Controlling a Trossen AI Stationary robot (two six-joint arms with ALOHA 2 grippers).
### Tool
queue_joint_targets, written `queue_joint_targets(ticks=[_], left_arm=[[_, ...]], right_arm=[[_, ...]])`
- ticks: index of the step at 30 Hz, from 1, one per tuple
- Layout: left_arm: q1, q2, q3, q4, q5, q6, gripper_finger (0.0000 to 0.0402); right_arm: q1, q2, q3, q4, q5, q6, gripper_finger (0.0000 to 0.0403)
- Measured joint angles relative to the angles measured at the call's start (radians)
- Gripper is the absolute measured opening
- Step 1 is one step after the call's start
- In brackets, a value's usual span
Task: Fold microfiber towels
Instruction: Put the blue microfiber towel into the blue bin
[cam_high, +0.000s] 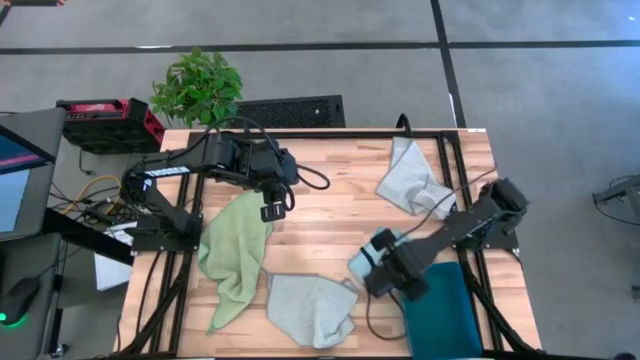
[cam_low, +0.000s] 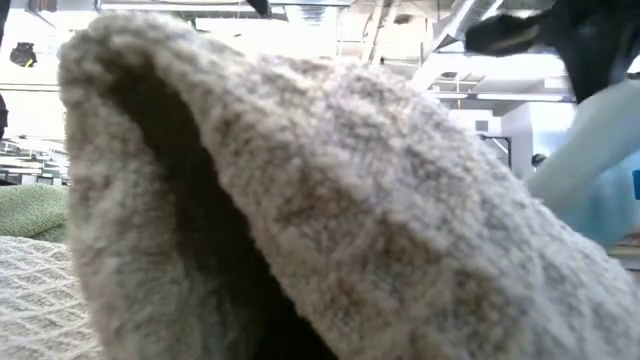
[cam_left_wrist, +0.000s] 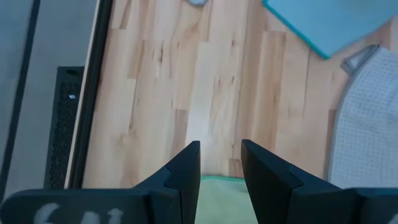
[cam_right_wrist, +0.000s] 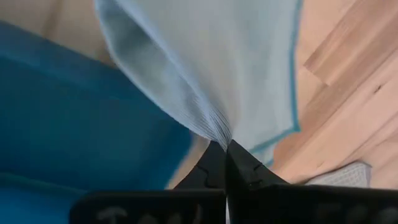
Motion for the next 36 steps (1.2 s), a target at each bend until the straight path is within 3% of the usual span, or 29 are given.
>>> queue_joint_targets(ticks=[8,16,36], left_arm=[[-0.029,0.0,0.0,0.008,0.0,-0.012,0.0109],[-0.056,0.0,0.0,0.008,0.0,-0.019,0.0109],[-0.066,0.0,0.0,0.011,0.0,-0.026,0.0109]], right_arm=[[0.118,-0.131,0.002,-0.016,0.001,0.141,0.0007],[0.268,-0.203,0.002,-0.021,-0.01,0.171,0.0012],[0.511,-0.097,0.001,0.018,-0.101,0.486,0.0014]])
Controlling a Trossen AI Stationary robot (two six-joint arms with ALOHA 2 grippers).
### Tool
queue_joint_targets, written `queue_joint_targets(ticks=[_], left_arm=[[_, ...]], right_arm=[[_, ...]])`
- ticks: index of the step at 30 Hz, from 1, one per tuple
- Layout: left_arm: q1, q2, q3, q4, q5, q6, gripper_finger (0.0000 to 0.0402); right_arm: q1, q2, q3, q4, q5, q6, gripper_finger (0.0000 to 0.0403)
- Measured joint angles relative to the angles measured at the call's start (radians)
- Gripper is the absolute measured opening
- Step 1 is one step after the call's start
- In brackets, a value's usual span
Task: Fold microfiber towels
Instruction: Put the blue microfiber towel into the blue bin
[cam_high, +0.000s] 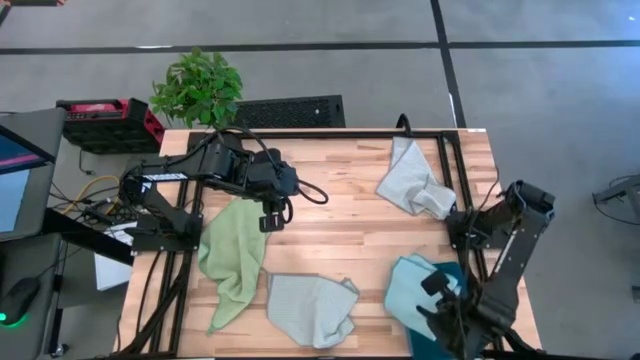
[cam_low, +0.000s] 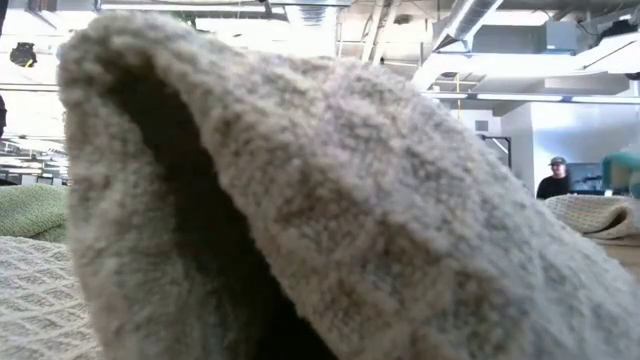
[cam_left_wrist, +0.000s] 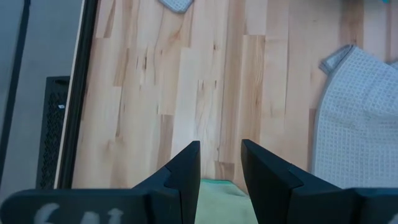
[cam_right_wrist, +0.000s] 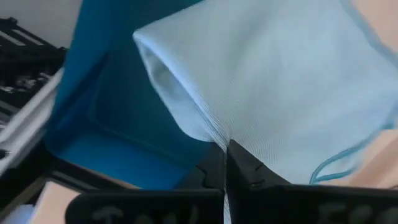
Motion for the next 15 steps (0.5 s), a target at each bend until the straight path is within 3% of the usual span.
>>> queue_joint_targets(ticks=[6,15], left_arm=[[0.0,0.0,0.0,0.023,0.0,0.006,0.0109],[0.0,0.0,0.0,0.023,0.0,-0.004,0.0109]], right_arm=[[0.068,0.035,0.0,0.029,-0.008,0.095,0.0014],[0.103,0.052,-0.001,0.064,-0.069,0.103,0.0016]])
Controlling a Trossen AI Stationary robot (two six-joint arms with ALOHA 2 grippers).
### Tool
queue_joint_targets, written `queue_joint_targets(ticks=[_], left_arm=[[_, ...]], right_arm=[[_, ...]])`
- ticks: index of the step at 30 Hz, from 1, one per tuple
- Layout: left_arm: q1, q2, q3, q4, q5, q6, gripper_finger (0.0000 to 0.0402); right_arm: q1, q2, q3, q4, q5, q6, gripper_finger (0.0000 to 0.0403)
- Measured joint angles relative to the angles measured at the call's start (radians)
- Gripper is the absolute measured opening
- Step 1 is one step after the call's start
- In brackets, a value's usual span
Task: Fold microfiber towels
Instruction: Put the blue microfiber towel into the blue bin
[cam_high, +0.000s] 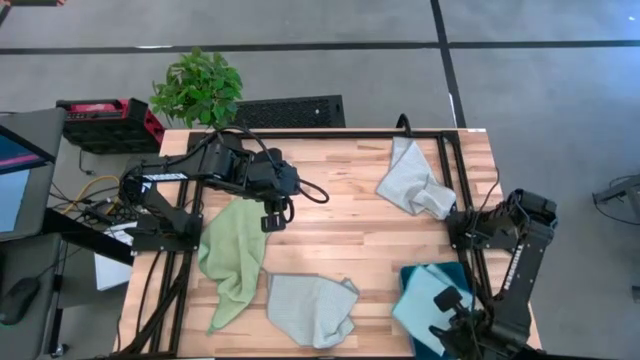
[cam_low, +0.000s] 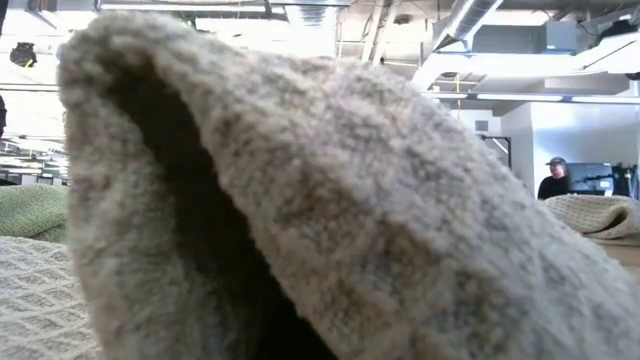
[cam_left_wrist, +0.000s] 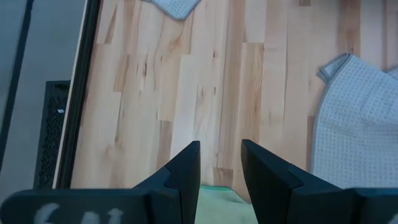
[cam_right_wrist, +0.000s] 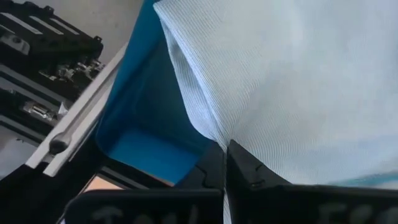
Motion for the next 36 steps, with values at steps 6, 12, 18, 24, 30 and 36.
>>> queue_joint_targets(ticks=[6,12,18,24,30,36], left_arm=[[0.001,0.0,0.0,0.001,0.0,-0.022,0.0109],[0.001,0.0,0.0,0.002,0.0,-0.048,0.0109],[0.001,0.0,0.0,0.003,0.0,-0.065,0.0109],[0.001,0.0,0.0,0.003,0.0,-0.071,0.0109],[0.001,0.0,0.0,0.003,0.0,-0.083,0.0109],[0.0,0.0,0.0,0.004,0.0,-0.09,0.0109]], right_arm=[[0.008,0.0,0.0,-0.058,-0.025,0.0,0.0016],[0.01,0.0,0.0,-0.121,-0.087,-0.04,0.0018],[0.01,0.0,0.0,-0.059,-0.067,-0.149,0.0018],[0.011,0.0,0.0,-0.063,-0.059,-0.115,0.0028],[0.011,0.0,0.0,-0.06,-0.035,-0.079,0.0039],[0.0,0.0,0.0,-0.053,-0.033,-0.021,0.0053]])
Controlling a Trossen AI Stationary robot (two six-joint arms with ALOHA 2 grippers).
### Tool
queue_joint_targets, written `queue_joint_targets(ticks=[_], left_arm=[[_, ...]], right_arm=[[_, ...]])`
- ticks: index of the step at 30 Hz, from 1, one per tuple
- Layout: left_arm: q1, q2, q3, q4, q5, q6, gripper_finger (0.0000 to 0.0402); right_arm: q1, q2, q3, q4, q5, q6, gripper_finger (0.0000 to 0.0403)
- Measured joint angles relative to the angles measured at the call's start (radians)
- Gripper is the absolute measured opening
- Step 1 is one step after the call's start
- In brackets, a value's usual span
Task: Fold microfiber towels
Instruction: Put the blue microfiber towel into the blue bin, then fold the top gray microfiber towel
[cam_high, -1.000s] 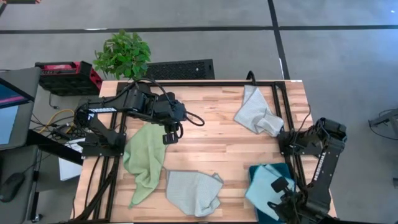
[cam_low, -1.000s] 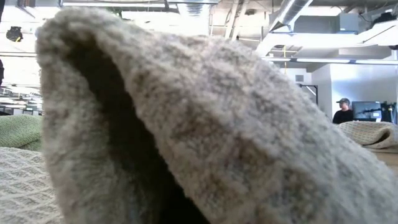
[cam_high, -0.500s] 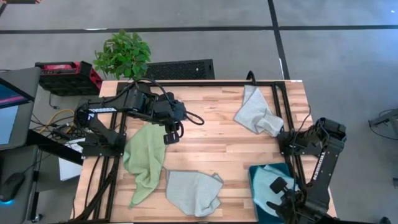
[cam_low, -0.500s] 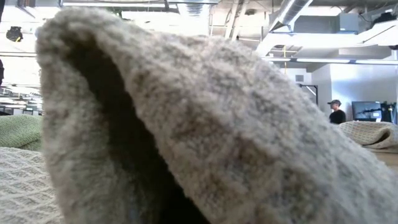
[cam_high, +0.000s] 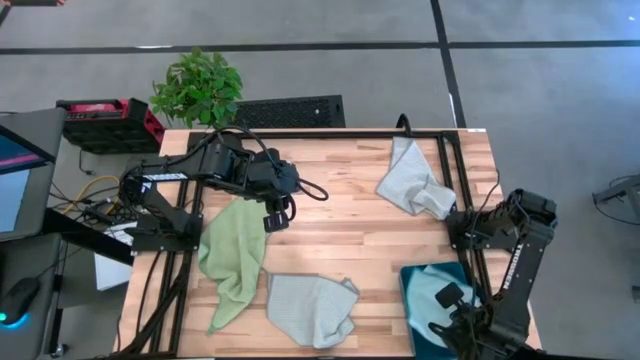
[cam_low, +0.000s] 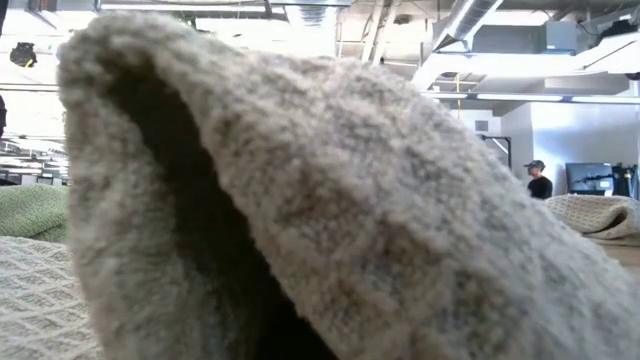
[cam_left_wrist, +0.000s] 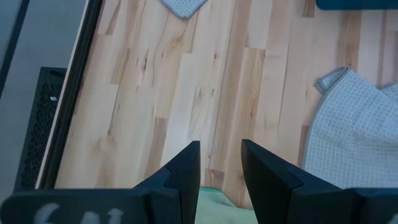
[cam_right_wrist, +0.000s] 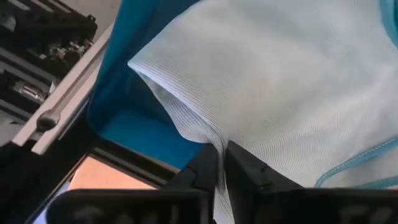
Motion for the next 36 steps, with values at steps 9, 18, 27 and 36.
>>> queue_joint_targets(ticks=[9,18,27,36], left_arm=[[0.0,0.0,0.0,0.0,0.0,0.0,0.0109],[0.0,0.0,0.0,0.0,0.0,0.0,0.0109],[-0.003,0.0,0.0,-0.011,0.0,0.008,0.0109],[-0.004,0.0,0.0,-0.025,0.0,0.016,0.0109]], right_arm=[[-0.001,0.0,0.0,0.005,0.096,0.089,0.0086],[-0.001,0.0,0.0,-0.012,0.099,0.099,0.0117],[-0.043,-0.001,0.0,-0.115,0.228,0.29,0.0119],[-0.186,-0.078,-0.001,-0.229,0.367,0.599,0.0119]])
